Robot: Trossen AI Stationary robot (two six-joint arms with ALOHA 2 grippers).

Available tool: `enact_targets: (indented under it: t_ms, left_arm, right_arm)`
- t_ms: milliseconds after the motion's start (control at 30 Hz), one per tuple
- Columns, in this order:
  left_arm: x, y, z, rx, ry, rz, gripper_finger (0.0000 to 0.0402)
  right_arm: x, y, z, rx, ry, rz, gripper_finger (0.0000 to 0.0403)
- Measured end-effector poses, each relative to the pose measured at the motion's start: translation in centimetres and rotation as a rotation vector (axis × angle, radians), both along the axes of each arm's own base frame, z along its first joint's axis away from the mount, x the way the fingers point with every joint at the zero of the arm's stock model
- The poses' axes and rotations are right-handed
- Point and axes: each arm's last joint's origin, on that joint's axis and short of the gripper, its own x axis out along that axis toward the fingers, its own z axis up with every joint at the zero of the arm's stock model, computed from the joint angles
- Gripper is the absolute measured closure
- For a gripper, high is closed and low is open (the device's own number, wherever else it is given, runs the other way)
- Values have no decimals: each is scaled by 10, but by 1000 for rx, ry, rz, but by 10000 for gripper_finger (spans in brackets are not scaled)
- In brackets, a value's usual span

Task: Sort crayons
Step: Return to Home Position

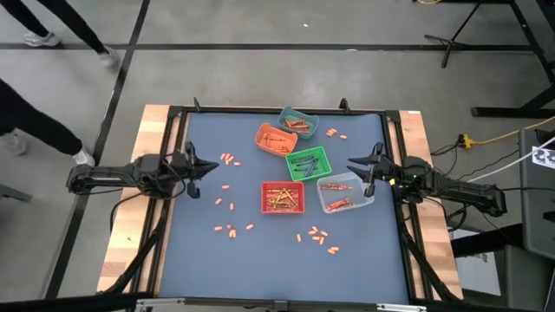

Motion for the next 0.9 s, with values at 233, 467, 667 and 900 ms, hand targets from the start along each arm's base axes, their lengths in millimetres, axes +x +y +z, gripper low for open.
enact_targets:
  t_ms: [233, 467, 667, 900]
  left_arm:
    - [2, 0, -8, 8, 7, -2, 401]
    - [2, 0, -9, 46, 23, -6, 401]
    - [2, -1, -9, 51, 26, -21, 401]
    - [2, -1, -9, 51, 27, -20, 401]
  right_arm:
    - [0, 0, 0, 0, 0, 0, 290]
    - [0, 0, 0, 0, 0, 0, 290]
    - [0, 0, 0, 0, 0, 0, 290]
    - [0, 0, 0, -69, 15, -3, 290]
